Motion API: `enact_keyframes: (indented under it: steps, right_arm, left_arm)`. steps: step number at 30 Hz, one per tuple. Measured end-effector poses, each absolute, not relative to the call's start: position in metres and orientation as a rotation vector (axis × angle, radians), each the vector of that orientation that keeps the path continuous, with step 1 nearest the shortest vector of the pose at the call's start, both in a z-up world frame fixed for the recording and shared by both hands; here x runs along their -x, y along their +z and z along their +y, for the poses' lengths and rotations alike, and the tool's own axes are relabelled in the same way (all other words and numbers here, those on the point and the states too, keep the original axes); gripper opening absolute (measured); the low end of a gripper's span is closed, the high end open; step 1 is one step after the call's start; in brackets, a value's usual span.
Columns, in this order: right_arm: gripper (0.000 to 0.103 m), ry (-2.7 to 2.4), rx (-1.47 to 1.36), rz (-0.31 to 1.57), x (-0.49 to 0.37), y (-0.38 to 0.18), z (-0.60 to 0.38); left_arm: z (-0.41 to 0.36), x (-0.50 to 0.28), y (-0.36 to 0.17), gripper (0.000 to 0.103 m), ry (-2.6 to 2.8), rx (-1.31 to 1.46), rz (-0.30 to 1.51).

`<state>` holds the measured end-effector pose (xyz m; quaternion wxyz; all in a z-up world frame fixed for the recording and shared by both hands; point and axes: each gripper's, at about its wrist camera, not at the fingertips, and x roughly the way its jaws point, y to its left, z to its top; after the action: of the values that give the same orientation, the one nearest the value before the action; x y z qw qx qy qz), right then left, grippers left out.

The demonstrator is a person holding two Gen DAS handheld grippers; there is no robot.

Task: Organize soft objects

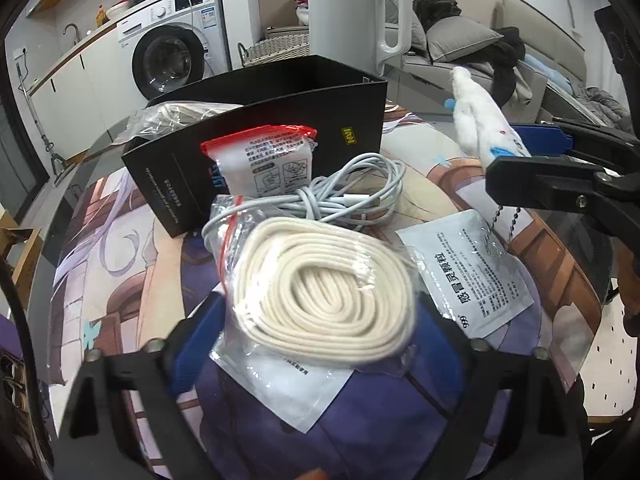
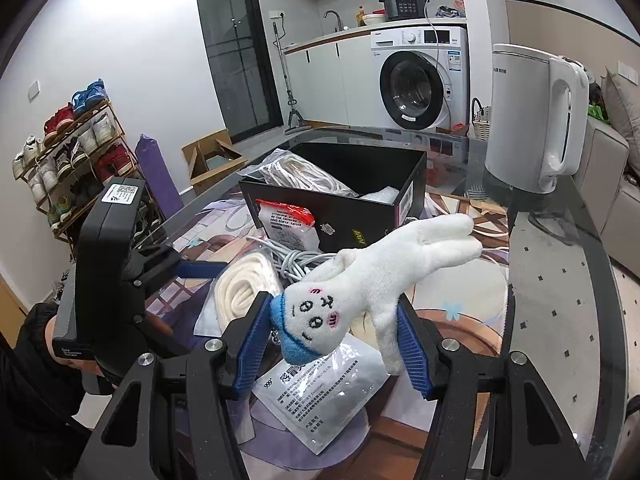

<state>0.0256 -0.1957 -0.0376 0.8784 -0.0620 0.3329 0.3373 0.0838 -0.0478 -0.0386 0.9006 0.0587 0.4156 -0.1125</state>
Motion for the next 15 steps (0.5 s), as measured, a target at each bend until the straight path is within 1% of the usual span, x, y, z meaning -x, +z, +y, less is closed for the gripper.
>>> enact_keyframes:
  steps: [2,3,5,8,15]
  right_arm:
    - [0.060,0.704,0.130,0.694,-0.025,-0.038,-0.195]
    - [0.060,0.704,0.131,0.695,-0.025,-0.038,-0.195]
    - [0.060,0.705,0.131,0.695,-0.025,-0.038,-0.195]
    - [0.060,0.708,0.134,0.693,-0.024,-0.037,-0.194]
    - [0.060,0.713,0.130,0.677,-0.023,-0.032,-0.195]
  left_arm:
    - [-0.048,-0.081,-0.037,0.074,-0.238,-0.126,0.845]
    - [-0.049,-0.079,-0.036,0.071,-0.244,-0.128,0.833]
    - [-0.047,-0.078,-0.035,0.060,-0.261,-0.122,0.822]
    - [-0.046,-0.074,-0.033,0.054,-0.281,-0.124,0.805]
    - [-0.037,-0.068,-0.027,0.051,-0.299,-0.104,0.777]
